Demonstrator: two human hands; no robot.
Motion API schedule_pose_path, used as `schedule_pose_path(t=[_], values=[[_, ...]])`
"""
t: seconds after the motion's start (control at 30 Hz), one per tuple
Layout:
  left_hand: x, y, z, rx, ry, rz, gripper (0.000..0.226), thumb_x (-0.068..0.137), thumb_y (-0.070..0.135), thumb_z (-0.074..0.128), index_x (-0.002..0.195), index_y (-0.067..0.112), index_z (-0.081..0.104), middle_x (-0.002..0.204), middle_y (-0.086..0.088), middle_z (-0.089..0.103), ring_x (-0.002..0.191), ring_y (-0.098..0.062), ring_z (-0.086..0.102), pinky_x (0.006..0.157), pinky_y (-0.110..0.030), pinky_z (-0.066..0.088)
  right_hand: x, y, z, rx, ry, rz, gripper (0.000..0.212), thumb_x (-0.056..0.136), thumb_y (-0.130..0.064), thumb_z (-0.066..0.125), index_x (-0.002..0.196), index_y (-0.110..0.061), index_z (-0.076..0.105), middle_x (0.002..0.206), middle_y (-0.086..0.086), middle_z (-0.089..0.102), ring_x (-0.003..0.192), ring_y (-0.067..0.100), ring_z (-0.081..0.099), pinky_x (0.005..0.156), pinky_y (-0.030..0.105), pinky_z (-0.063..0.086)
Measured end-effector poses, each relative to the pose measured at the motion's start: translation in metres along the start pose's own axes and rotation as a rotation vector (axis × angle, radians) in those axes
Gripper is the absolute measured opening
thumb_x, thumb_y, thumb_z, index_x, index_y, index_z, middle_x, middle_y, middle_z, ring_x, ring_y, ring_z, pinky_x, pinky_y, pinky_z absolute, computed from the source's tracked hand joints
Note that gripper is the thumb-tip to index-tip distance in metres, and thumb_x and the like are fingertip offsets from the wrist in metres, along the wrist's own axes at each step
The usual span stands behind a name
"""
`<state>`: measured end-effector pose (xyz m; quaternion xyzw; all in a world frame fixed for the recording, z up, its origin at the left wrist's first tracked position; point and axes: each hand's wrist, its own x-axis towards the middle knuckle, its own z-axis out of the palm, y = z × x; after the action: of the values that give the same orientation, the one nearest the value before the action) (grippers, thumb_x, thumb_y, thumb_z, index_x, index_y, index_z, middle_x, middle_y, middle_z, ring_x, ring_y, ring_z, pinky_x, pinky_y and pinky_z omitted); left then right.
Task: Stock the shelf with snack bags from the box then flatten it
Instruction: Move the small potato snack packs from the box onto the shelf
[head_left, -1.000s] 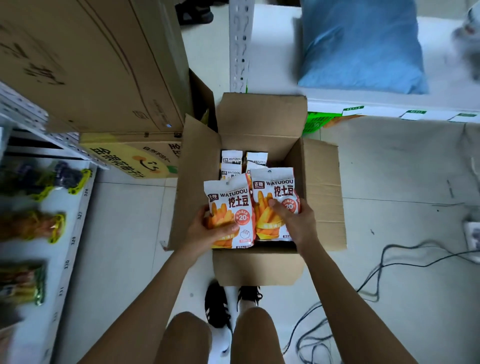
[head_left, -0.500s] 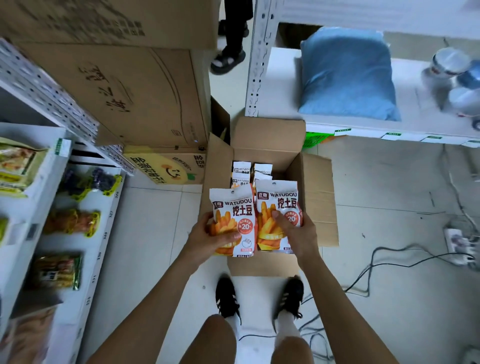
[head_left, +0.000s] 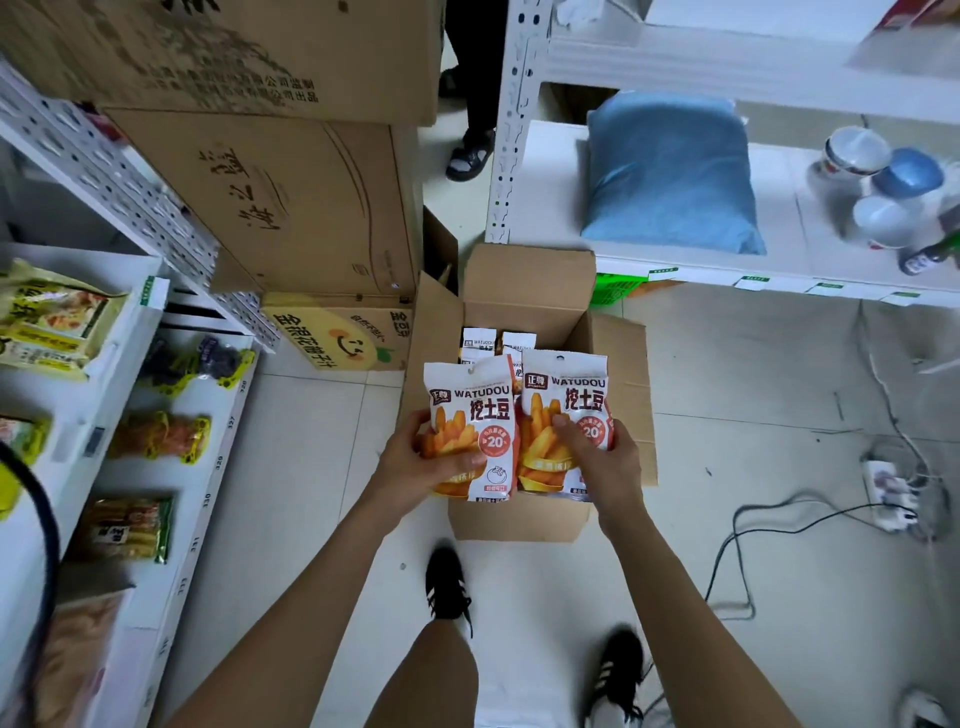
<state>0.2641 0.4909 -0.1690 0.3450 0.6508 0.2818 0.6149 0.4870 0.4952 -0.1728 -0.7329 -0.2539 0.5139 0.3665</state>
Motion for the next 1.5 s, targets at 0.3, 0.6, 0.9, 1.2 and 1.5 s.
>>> schedule_pose_path(t=[0.3, 0.6, 0.9, 1.2, 1.5], values=[[-0.078, 0.013, 0.02, -0.157, 0.153, 0.071, 0.067, 0.061, 0.022, 0.09, 0.119, 0.027, 0.058, 0.11, 0.009, 0.071, 0.092, -0.006, 0.071, 0.066, -0.019, 0.056, -0.043, -0.029, -0.035, -0.07, -0.142, -0.115, 0.048, 0.073, -0.042, 0.082, 0.113, -0.023, 0.063, 0.106, -0.004, 0.073, 0.092, 0.018, 0.072, 0.085, 0.043, 0.06], [-0.18, -0.03, 0.025, -0.37, 0.473, 0.108, 0.071, 0.056, 0.024, 0.094, 0.119, 0.025, 0.059, 0.106, 0.007, 0.073, 0.095, -0.009, 0.071, 0.075, -0.023, 0.057, -0.097, -0.038, -0.036, -0.191, -0.532, -0.227, 0.059, 0.064, -0.046, 0.088, 0.115, -0.028, 0.066, 0.108, -0.009, 0.074, 0.1, 0.015, 0.071, 0.09, 0.043, 0.057], [-0.316, -0.088, -0.032, -0.54, 0.778, 0.148, 0.091, 0.036, 0.041, 0.091, 0.119, 0.022, 0.059, 0.106, 0.004, 0.074, 0.096, -0.012, 0.072, 0.081, -0.028, 0.057, -0.215, -0.019, 0.039, -0.254, -0.852, -0.33, 0.031, 0.076, -0.018, 0.082, 0.101, -0.023, 0.064, 0.097, -0.01, 0.073, 0.081, -0.004, 0.069, 0.074, 0.019, 0.057], [-0.451, -0.137, -0.111, -0.539, 1.058, 0.191, 0.059, 0.064, 0.009, 0.088, 0.113, 0.022, 0.057, 0.105, 0.005, 0.071, 0.083, 0.0, 0.071, 0.069, -0.016, 0.056, -0.359, 0.011, 0.124, -0.29, -1.102, -0.448, 0.032, 0.079, -0.012, 0.08, 0.107, -0.01, 0.065, 0.1, -0.004, 0.074, 0.075, -0.006, 0.068, 0.063, 0.009, 0.05], [-0.53, -0.14, -0.198, -0.493, 1.262, 0.238, 0.074, 0.061, 0.017, 0.09, 0.124, 0.019, 0.051, 0.107, 0.005, 0.068, 0.084, -0.001, 0.069, 0.064, -0.015, 0.055, -0.457, 0.007, 0.215, -0.278, -1.285, -0.477, 0.045, 0.075, -0.031, 0.083, 0.114, -0.018, 0.066, 0.105, -0.01, 0.073, 0.097, 0.004, 0.068, 0.073, 0.016, 0.052]])
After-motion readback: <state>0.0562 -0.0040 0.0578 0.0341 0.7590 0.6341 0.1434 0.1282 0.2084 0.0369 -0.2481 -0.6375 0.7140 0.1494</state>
